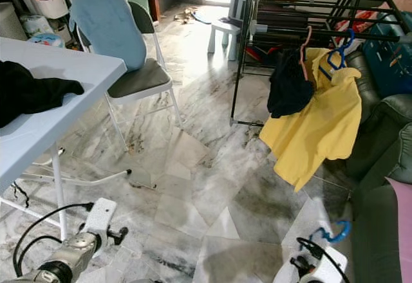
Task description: Hang hanger
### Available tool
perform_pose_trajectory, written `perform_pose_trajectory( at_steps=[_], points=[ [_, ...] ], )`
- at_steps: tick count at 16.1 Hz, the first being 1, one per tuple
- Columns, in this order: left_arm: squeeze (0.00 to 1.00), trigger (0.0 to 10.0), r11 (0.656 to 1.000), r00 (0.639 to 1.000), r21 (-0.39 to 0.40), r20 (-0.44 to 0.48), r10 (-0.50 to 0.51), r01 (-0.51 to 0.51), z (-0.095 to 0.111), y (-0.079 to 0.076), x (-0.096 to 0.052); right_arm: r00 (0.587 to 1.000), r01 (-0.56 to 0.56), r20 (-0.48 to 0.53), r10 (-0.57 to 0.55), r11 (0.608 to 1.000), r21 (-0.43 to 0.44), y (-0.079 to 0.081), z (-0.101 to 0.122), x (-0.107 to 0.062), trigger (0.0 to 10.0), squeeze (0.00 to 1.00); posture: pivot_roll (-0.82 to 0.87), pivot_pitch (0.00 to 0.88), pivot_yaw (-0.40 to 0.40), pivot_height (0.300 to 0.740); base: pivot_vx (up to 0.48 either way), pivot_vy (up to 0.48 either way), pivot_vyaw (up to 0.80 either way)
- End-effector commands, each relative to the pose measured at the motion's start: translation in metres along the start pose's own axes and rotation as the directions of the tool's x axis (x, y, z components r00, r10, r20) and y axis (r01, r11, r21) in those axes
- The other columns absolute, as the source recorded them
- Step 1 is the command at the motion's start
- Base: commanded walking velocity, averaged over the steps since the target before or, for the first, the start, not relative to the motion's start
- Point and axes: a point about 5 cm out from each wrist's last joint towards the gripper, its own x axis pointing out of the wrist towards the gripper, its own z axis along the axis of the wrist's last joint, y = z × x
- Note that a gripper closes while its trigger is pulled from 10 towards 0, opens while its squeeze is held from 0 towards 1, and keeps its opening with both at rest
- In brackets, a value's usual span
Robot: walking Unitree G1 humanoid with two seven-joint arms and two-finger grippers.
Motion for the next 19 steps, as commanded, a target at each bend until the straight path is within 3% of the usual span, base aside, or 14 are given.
perform_pose_trajectory(
  at_steps=[1, 3, 5, 8, 11, 12, 16, 19],
  points=[
    [0.0, 10.0, 0.999, 1.0, -0.034, -0.014, 0.028, -0.028, 0.003, 0.001, 0.001, 1.0, -0.011, -0.008, 0.011, 0.999, -0.043, 0.001, 0.007, 0.002, 10.0, 0.0, 0.02, 0.0, -0.047, 0.74, 0.0, 0.0, 0.0],
    [0.0, 10.0, 0.997, 0.999, -0.059, -0.021, 0.047, -0.049, 0.005, -0.001, 0.001, 1.0, -0.008, -0.023, 0.005, 0.994, -0.109, 0.002, 0.01, 0.004, 10.0, 0.0, 0.04, 0.0, -0.064, 0.74, 0.0, 0.0, 0.0],
    [0.0, 10.0, 0.99, 0.996, -0.111, -0.03, 0.08, -0.083, 0.008, 0.002, 0.002, 0.998, -0.066, -0.003, 0.066, 0.986, -0.152, 0.014, 0.014, 0.007, 10.0, 0.0, 0.06, 0.0, -0.078, 0.74, 0.0, 0.0, 0.0],
    [0.0, 10.0, 0.977, 0.997, -0.2, -0.038, 0.074, -0.08, 0.007, 0.006, 0.001, 0.994, -0.107, 0.007, 0.108, 0.99, -0.09, 0.022, 0.009, 0.007, 10.0, 0.0, 0.08, 0.0, -0.072, 0.74, 0.0, 0.0, 0.0],
    [0.0, 10.0, 0.985, 0.998, -0.164, -0.045, 0.047, -0.054, 0.007, 0.001, 0.002, 0.997, -0.075, -0.025, 0.075, 0.997, -0.002, 0.021, -0.007, 0.004, 10.0, 0.0, 0.1, 0.0, -0.055, 0.74, 0.0, 0.0, 0.0],
    [0.0, 10.0, 0.994, 0.999, -0.107, -0.052, 0.017, -0.022, 0.006, -0.005, 0.002, 0.998, -0.049, -0.028, 0.05, 0.998, 0.028, 0.018, -0.012, 0.002, 10.0, 0.0, 0.09, 0.0, -0.048, 0.74, 0.0, 0.0, 0.0],
    [0.0, 10.0, 1.0, 0.994, -0.009, -0.107, -0.01, 0.009, -0.009, -0.013, 0.001, 0.992, 0.018, -0.129, -0.016, 1.0, 0.009, 0.005, -0.044, -0.01, 10.0, 0.0, 0.05, 0.0, -0.028, 0.74, 0.0, 0.0, 0.0],
    [0.0, 10.0, 0.996, 0.994, 0.079, -0.111, -0.021, 0.03, -0.009, -0.018, 0.001, 0.989, 0.047, -0.143, -0.043, 0.999, 0.027, 0.002, -0.052, -0.014, 10.0, 0.0, 0.01, 0.0, -0.001, 0.74, 0.0, 0.0, -0.2]
  ],
)
